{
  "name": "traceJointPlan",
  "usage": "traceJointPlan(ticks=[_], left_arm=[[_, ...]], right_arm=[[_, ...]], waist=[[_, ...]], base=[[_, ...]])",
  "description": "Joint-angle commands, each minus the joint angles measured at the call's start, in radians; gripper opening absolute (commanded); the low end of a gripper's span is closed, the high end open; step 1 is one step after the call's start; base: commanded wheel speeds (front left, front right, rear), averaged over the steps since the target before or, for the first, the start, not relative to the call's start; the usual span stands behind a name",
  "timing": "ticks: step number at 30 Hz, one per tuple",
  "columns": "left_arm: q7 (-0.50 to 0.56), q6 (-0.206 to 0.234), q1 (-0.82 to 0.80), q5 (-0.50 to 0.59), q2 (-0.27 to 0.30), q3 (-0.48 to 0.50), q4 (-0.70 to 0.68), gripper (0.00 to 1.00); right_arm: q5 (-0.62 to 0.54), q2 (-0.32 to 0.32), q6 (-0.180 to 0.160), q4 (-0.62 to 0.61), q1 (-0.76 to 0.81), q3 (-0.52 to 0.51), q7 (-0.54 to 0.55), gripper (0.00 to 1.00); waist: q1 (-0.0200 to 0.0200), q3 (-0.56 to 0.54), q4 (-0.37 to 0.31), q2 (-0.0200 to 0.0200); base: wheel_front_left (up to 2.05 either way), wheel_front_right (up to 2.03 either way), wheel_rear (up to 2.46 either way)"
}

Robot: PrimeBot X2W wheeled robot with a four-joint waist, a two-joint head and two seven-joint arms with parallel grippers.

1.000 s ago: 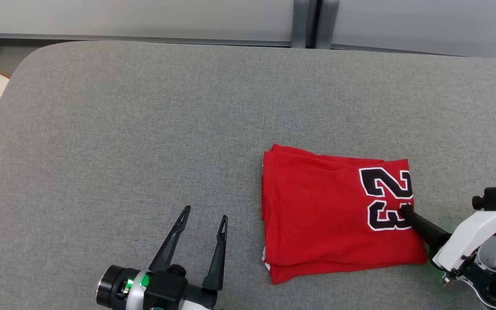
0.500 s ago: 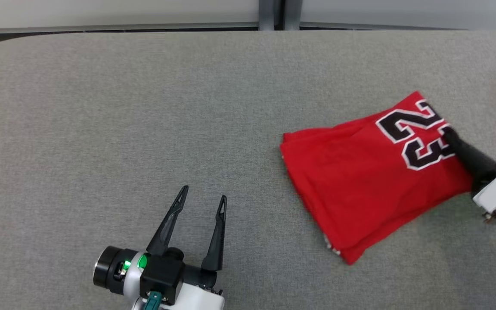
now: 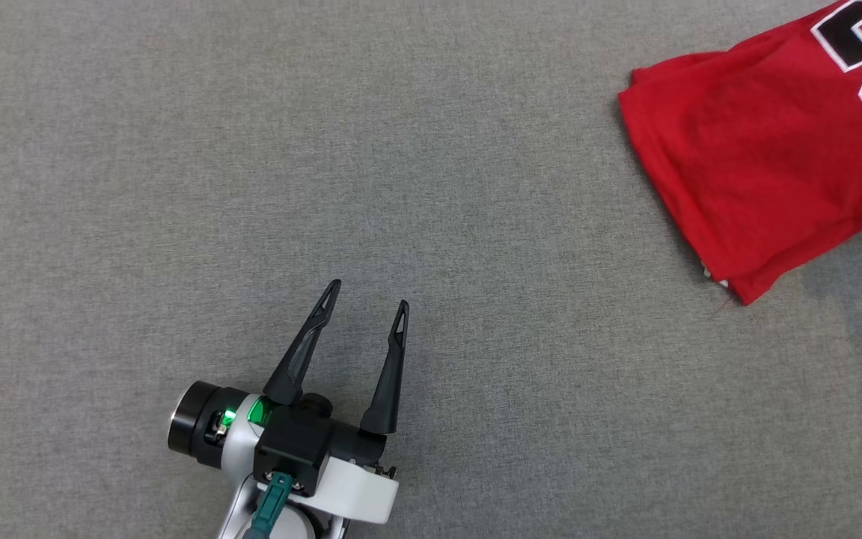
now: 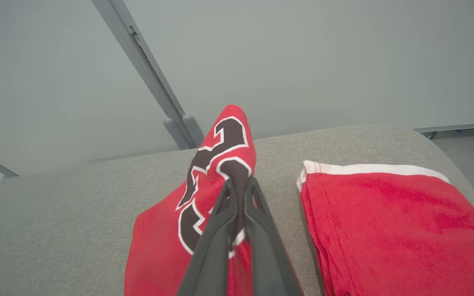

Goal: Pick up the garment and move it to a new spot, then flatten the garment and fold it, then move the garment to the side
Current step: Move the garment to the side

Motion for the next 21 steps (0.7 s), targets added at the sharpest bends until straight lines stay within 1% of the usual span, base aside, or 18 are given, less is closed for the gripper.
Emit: traceJointPlan(ticks=[1,9,21], left_arm=[[-0.001,-0.002,-0.02,0.012,0.004,0.005,0.003,1.0],[-0.001,-0.009,-0.04,0.02,0.004,-0.001,0.006,1.0],[-0.001,-0.012,-0.067,0.028,0.017,-0.004,0.002,1.0]], right_arm=[[-0.005,-0.019,0.0,0.01,-0.03,-0.004,0.009,0.0],[0.007,-0.091,0.0,0.04,-0.09,-0.016,0.031,0.0],[0.035,-0.179,0.0,0.092,-0.117,-0.048,0.028,0.0]], waist=[[0.0,0.017,-0.018,0.0],[0.0,0.047,-0.036,0.0],[0.0,0.1,-0.019,0.0]], base=[[0.0,0.0,0.0],[0.0,0.0,0.0],[0.0,0.0,0.0]])
